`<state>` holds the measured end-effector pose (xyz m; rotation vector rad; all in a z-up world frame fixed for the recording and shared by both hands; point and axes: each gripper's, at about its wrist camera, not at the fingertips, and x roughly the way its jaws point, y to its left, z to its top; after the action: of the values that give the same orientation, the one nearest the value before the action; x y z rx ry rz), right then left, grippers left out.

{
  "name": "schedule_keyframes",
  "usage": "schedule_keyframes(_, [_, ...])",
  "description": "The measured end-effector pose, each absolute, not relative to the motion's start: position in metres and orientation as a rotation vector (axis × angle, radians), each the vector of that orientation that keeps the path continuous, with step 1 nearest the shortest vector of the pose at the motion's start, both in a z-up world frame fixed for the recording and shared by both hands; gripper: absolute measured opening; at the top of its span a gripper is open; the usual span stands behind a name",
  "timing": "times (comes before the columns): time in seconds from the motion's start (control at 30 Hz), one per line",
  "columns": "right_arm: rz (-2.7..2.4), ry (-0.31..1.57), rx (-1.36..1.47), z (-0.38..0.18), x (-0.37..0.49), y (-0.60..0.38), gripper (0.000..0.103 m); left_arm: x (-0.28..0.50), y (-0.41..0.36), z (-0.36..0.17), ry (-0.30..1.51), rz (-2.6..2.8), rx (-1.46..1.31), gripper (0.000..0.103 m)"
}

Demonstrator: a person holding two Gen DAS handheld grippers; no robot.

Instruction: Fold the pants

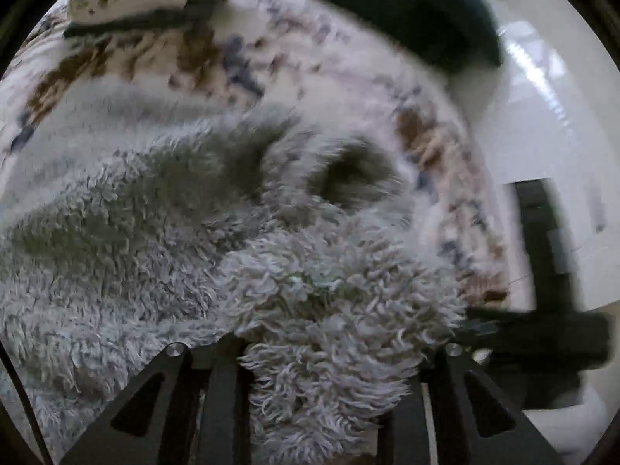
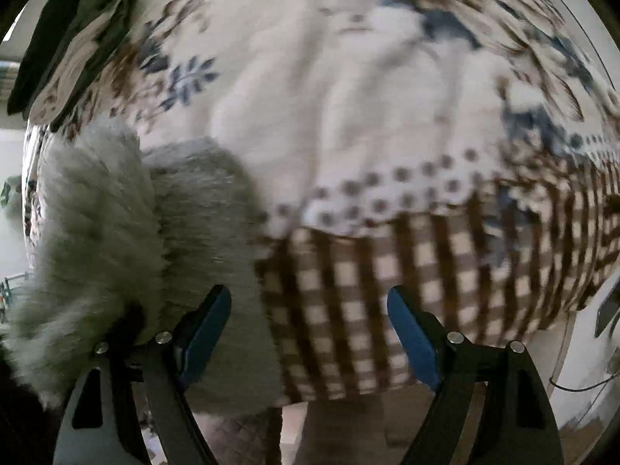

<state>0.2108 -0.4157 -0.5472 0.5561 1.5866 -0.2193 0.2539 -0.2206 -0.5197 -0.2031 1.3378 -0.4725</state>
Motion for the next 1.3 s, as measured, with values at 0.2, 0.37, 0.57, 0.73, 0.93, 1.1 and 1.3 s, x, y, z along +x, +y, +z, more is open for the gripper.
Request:
schedule_keyframes(0.2, [-0.162,1.496,0.669,-0.529,0.189,-0.459,0.085,0.243,-0.229,-0.481,1.297,-0.479,-0.151,0.1])
schedule_keyframes(0.37, [-0.043,1.407,0.864,-0.519,0.203,-0.467,0.085,0.232,-0.229,-0.459,1.297,-0.522,-0.151,0.101])
schedule_keyframes(0.57, [0.166,1.376,1.083,-0.536,0.239,-0.411,0.087,0.238,-0.169,-0.442,1.275,-0.317,-0.143,0.101])
schedule_keyframes(0.73, [0.243,1.41,0.975,-0.544,0.263,-0.358,0.087,0.267,-0.098,-0.447,1.262,-0.145,-0.147,0.101])
schedule_keyframes(0.93, [0.089,1.366,0.829,-0.524,0.268,-0.374,0.029,0.289,-0.06,-0.474,1.309,-0.089,-0.142,0.101])
schedule_keyframes(1.1, [-0.032,1.351,0.79,-0.512,0.264,-0.421,0.032,0.279,-0.043,-0.507,1.416,-0.092,-0.291,0.101])
schedule_keyframes(1.3, [0.004,1.633,0.806,-0.561,0.269,-0.417,0.073,0.264,-0.048,-0.525,1.466,-0.122,-0.355,0.101])
